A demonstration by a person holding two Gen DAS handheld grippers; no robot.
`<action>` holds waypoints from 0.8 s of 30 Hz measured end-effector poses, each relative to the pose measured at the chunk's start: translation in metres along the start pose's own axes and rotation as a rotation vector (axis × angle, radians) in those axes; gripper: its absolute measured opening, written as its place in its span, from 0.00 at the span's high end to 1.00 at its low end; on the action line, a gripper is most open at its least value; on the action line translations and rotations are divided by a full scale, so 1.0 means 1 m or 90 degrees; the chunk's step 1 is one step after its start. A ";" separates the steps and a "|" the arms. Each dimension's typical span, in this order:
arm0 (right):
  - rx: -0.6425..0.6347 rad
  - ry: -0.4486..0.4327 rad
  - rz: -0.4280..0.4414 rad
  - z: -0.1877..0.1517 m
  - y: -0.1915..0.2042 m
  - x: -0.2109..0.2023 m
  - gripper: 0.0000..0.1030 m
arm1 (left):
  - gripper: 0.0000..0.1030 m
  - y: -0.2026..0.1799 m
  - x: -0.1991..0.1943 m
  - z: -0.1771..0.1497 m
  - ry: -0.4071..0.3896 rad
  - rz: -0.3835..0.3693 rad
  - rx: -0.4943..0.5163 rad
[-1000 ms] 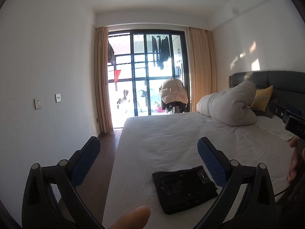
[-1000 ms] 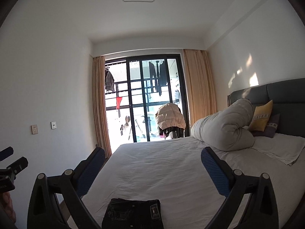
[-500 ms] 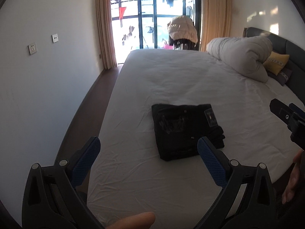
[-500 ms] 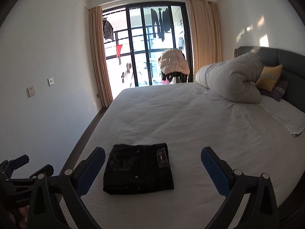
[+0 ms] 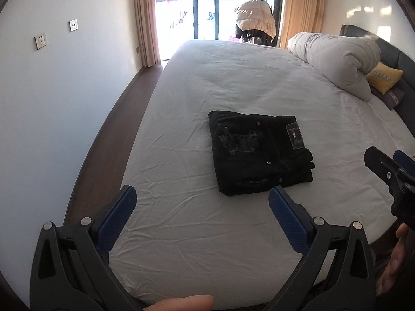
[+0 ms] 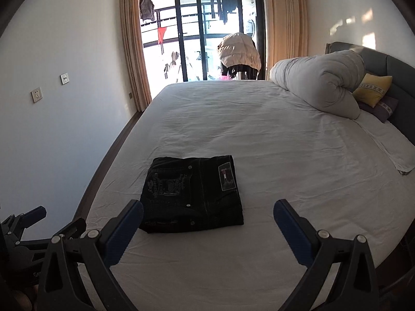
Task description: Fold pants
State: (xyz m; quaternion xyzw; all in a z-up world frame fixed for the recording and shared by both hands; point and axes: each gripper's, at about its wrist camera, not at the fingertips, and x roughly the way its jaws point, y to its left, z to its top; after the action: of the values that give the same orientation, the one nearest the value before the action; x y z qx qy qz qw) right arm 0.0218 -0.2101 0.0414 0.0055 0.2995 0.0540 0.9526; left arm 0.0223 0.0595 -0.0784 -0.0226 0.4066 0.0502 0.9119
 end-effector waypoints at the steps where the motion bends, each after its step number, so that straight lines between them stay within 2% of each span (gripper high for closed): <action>1: -0.001 0.006 -0.002 -0.001 0.002 0.000 0.00 | 0.00 0.000 -0.001 -0.001 0.002 0.000 0.000; 8: -0.005 0.039 0.000 -0.006 0.006 0.009 0.00 | 0.00 0.002 -0.008 -0.003 0.015 0.001 -0.003; 24: -0.010 0.072 0.001 -0.010 0.011 0.016 0.00 | 0.00 0.002 -0.003 -0.006 0.028 0.000 -0.010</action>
State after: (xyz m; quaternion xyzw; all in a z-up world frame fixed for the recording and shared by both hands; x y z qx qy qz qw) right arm 0.0275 -0.1974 0.0243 -0.0047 0.3523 0.0575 0.9341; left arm 0.0158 0.0611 -0.0806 -0.0312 0.4258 0.0528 0.9027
